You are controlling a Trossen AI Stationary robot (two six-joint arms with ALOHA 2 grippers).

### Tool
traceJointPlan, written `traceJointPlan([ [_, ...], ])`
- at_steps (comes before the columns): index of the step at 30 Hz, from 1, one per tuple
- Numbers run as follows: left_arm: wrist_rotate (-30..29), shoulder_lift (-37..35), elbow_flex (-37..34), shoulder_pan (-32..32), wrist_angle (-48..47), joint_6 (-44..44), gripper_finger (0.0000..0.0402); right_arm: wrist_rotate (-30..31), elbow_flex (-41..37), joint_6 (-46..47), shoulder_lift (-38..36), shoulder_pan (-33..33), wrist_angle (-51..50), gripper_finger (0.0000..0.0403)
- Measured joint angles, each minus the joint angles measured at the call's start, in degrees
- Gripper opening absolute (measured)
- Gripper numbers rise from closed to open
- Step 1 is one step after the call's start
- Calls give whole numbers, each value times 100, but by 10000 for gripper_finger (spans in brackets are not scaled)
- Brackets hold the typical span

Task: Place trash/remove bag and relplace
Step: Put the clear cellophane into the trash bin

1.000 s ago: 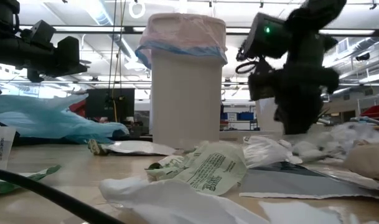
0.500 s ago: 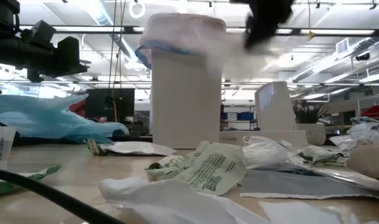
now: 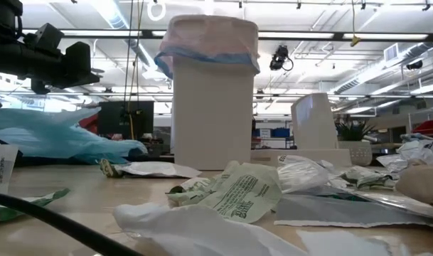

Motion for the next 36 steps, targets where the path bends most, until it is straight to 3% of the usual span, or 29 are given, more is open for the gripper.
traceJointPlan([
  [5, -1, 0, 2, -2, -2, 2, 21, -4, 3, -132, 74, -655, 852, 0],
  [11, 0, -2, 2, 0, 0, 0, 21, -272, -1, 186, 617, -1287, 454, 0],
  [20, -1, 2, 2, -1, 1, 0, 21, -251, -10, 823, 1115, -1468, -185, 7],
  [36, 0, 2, 1, -2, -2, 0, 21, -281, -3, 1568, 924, -1467, -578, 150],
])
